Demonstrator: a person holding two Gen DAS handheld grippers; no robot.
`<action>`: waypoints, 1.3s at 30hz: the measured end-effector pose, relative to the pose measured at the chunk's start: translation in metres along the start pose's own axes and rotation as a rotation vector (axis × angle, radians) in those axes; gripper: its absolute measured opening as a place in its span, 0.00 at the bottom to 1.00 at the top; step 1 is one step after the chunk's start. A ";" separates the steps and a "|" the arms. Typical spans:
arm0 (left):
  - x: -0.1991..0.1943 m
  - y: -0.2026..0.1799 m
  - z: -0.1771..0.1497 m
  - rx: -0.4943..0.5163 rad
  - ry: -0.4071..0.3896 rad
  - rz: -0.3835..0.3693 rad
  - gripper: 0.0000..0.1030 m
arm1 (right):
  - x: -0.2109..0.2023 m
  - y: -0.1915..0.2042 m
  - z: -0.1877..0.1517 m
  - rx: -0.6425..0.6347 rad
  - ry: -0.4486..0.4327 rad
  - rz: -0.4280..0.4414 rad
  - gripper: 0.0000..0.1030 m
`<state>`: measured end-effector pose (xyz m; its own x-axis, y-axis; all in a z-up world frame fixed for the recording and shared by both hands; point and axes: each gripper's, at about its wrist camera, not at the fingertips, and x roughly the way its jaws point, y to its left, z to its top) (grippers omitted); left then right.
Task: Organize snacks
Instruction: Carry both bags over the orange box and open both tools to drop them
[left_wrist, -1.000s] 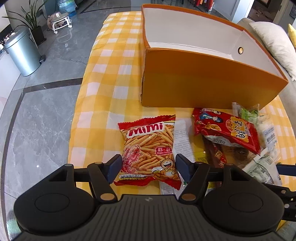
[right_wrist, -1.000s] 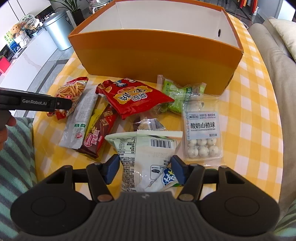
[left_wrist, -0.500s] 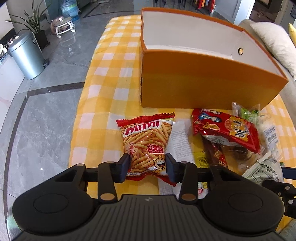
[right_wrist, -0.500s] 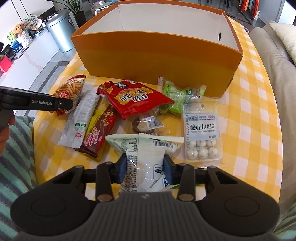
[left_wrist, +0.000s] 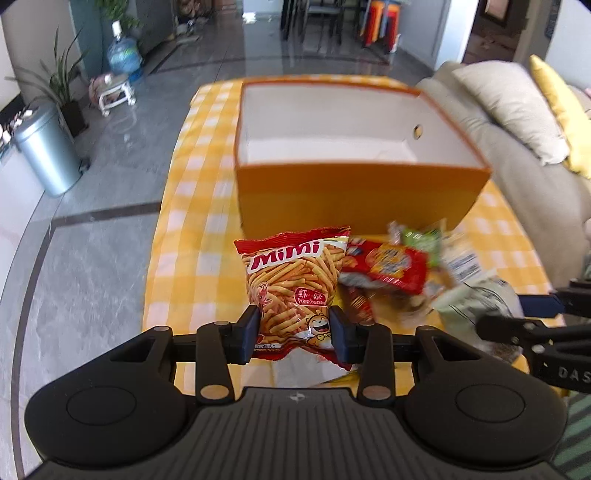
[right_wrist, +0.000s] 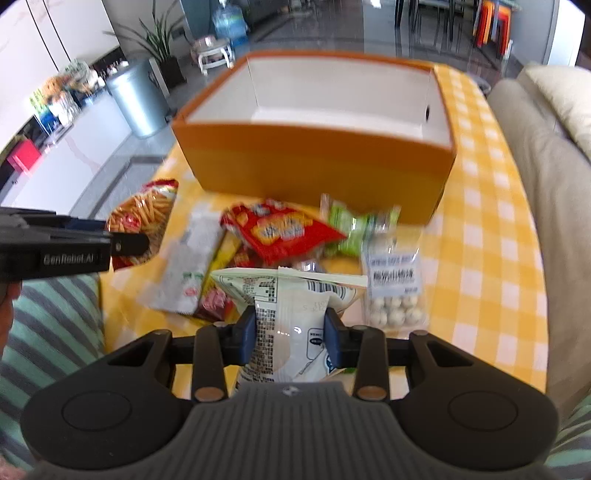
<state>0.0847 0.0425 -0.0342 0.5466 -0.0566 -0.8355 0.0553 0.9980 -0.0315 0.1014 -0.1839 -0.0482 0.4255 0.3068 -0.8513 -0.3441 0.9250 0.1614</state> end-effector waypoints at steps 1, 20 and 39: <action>-0.006 -0.002 0.003 0.007 -0.015 -0.001 0.44 | -0.006 0.001 0.002 -0.004 -0.019 0.001 0.34; -0.030 -0.011 0.101 0.068 -0.201 0.005 0.44 | -0.066 -0.008 0.102 -0.018 -0.337 -0.011 0.34; 0.095 -0.009 0.160 0.141 0.073 -0.021 0.44 | 0.075 -0.044 0.212 0.200 -0.111 0.023 0.34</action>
<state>0.2693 0.0232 -0.0255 0.4825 -0.0698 -0.8731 0.1855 0.9824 0.0239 0.3265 -0.1542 -0.0134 0.5131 0.3413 -0.7876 -0.1866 0.9400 0.2857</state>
